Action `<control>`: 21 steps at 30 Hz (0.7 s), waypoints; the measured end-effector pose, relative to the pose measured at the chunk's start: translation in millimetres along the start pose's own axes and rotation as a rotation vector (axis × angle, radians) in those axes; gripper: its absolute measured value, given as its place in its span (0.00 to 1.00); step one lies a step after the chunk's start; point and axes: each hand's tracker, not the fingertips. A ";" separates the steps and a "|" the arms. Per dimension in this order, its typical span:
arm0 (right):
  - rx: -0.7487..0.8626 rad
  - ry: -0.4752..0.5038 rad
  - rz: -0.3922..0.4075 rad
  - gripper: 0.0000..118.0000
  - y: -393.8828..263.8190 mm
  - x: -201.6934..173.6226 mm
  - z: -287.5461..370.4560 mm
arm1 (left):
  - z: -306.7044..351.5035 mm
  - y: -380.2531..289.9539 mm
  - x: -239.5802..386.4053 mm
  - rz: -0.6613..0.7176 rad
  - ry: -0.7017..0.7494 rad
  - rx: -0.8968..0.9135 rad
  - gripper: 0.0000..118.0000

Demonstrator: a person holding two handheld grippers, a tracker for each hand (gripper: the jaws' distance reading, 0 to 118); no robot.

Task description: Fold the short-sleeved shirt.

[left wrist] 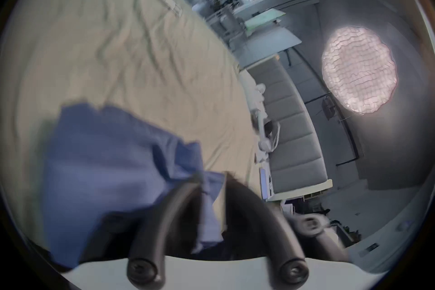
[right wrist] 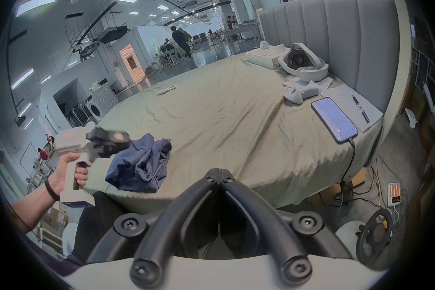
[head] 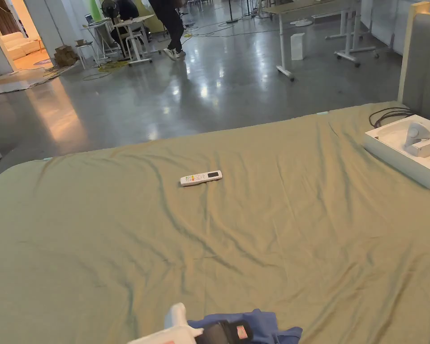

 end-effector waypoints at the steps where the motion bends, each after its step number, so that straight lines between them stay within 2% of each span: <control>1: -0.002 -0.002 0.007 0.00 -0.7 -1.6 0.6 | -15.9 -6.4 -9.5 0.019 0.016 -0.006 0.05; 3: -0.011 -0.006 0.020 0.00 -2.1 -2.2 1.0 | -45.0 -15.9 -25.1 0.036 0.028 -0.092 0.03; 5: -0.019 -0.014 0.033 0.00 -3.1 -3.3 1.9 | -66.7 -27.0 -37.8 0.035 0.148 -0.152 0.01; 7: -0.028 -0.018 0.039 0.00 -3.8 -3.1 1.7 | -66.1 -25.9 -38.3 -0.013 0.079 -0.064 0.00; 8: -0.031 -0.023 0.042 0.00 -3.9 -3.5 1.7 | -66.9 -23.1 -32.9 -0.031 0.125 -0.080 0.00; 11: -0.033 -0.010 0.033 0.00 -3.1 -5.3 0.5 | -65.8 -24.4 -25.7 -0.100 0.141 -0.088 0.01; 14: -0.032 -0.003 0.060 0.00 -0.2 -15.2 0.4 | -55.9 -21.9 -20.2 -0.065 0.113 -0.088 0.03; 15: -0.031 0.003 0.072 0.00 0.5 -18.7 0.3 | -48.0 -20.4 -14.7 -0.062 0.097 -0.077 0.05; 16: -0.029 0.012 0.081 0.00 1.0 -21.7 -0.4 | -38.2 -19.2 -9.7 -0.079 0.057 -0.057 0.12; 17: -0.033 0.021 0.087 0.00 2.0 -24.9 -2.9 | -23.8 -16.6 -4.5 -0.108 0.011 -0.034 0.27; 19: -0.049 0.052 0.102 0.00 4.4 -32.8 -11.4 | 7.3 -9.6 1.7 -0.136 -0.043 0.012 0.42; 21: -0.069 0.091 0.117 0.00 8.6 -43.7 -24.9 | 38.4 -5.2 -0.5 -0.127 -0.055 0.083 0.43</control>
